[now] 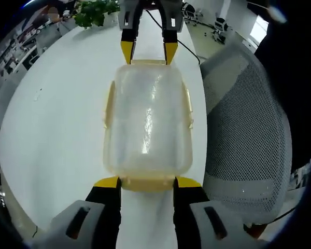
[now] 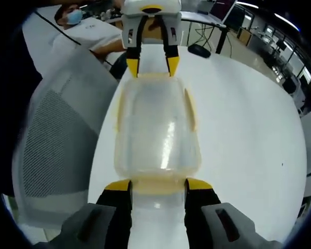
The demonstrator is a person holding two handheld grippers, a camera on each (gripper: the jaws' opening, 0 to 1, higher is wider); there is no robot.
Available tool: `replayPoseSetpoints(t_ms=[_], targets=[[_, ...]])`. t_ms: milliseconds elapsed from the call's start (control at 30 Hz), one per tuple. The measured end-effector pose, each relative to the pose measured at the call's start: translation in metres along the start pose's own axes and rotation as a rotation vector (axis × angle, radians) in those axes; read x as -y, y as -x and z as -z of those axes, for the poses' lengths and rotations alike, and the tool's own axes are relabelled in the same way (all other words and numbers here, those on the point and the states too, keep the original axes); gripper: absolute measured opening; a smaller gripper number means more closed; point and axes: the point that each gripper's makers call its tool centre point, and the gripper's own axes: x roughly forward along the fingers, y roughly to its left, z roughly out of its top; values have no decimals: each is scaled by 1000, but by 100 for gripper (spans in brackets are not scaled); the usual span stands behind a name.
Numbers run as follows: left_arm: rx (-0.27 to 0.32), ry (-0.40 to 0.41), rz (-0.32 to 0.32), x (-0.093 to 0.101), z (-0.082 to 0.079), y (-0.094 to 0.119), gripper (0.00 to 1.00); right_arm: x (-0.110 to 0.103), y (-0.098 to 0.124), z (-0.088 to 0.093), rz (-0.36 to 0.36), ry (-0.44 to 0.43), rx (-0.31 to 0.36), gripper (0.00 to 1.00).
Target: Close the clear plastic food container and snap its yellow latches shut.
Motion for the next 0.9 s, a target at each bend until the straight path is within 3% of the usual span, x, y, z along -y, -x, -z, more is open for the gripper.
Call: replayPoseSetpoints(t_ms=[367,900], targets=[[-3,21,-3,1,-13,-10,38,2,3,16,4,23,11,38],[-5,-6,6,0,-39,-22,38,-1,10,44,-4,-13,12,38]])
